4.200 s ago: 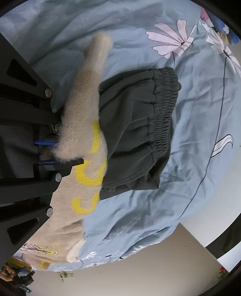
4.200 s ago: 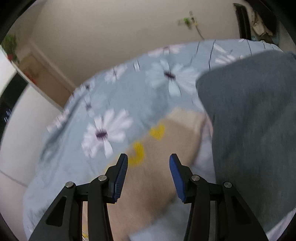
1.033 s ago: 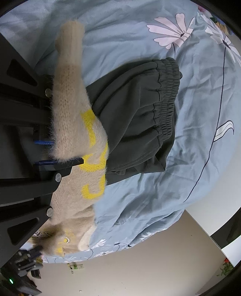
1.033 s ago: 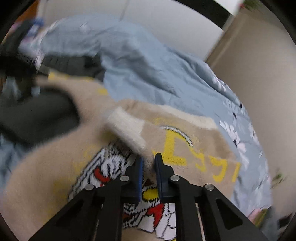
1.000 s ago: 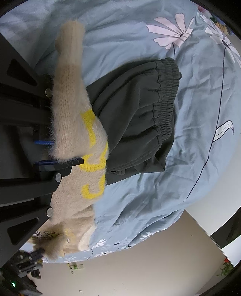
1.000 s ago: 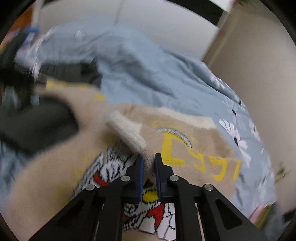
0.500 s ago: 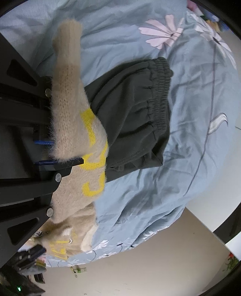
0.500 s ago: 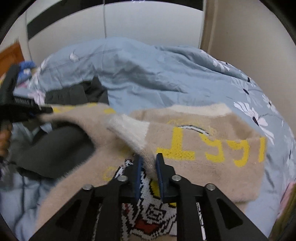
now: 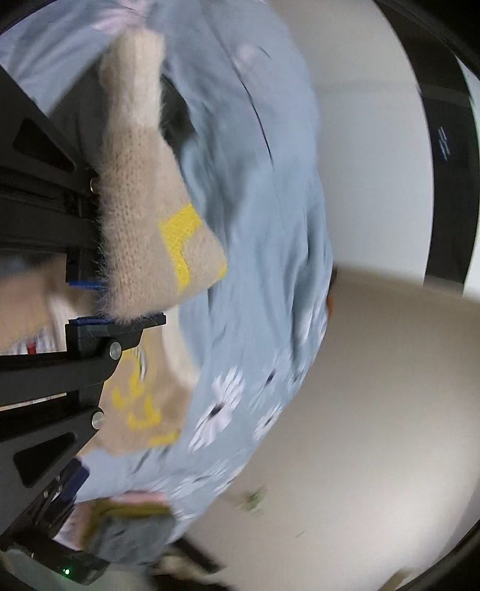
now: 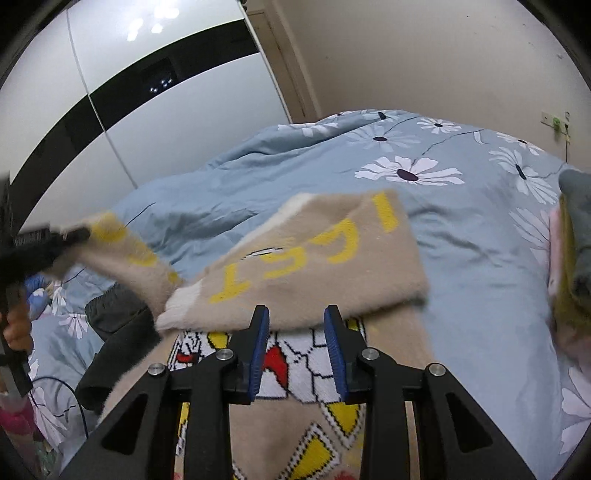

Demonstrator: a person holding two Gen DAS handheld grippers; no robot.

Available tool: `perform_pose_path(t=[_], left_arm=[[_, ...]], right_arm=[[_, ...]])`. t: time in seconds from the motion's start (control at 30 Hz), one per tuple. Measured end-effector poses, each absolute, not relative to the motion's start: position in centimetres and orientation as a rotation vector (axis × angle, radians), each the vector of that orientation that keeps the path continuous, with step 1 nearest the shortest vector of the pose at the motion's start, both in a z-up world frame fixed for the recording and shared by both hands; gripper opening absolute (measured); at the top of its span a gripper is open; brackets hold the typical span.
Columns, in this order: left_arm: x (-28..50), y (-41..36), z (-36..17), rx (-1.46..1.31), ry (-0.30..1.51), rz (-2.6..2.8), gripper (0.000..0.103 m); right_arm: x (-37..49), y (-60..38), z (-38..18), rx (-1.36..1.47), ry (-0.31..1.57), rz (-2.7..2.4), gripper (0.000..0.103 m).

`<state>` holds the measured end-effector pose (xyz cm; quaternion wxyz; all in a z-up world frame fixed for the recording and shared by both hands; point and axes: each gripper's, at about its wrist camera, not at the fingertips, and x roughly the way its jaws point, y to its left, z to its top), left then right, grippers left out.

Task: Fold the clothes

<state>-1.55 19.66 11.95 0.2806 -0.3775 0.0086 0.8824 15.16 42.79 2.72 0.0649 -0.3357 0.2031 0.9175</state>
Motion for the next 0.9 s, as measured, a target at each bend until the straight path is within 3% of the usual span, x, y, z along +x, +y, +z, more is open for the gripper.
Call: perform_pose_path(t=[0.2,0.37,0.4,0.47,0.53,0.67,0.9], left_arm=[[-0.5,30.7,7.4,-1.137,0.232,2.21,0.011],[0.3,35.6,3.1,-1.233,0.356,2.151,0.015],[0.5,36.4,2.5,-1.248,0.386,2.144,0.018],[1.2,37.5,2.2,-1.242,0.405,2.115,0.036],[2.2,38.1,2.5,-1.209,0.388,2.051,0.059],[3.6,38.3,3.6,-1.137,0.416,2.017,0.061],[1.7,30.6,4.9,-1.226,0.192,2.084,0.061]], right_arm=[[16.7,45.1,1.7,-0.966,0.78,2.731,0.032],[17.9,47.1,0.6,-0.931,0.95,2.695,0.032],[18.1,47.5,0.4,-0.925,0.983,2.687,0.032],[18.3,47.9,0.1,-0.919,1.032,2.674,0.032],[18.5,48.2,-0.2,-0.921,1.072,2.659,0.032],[18.7,48.2,-0.3,-0.924,1.081,2.649,0.032],[18.6,48.2,-0.2,-0.949,1.075,2.637,0.032]])
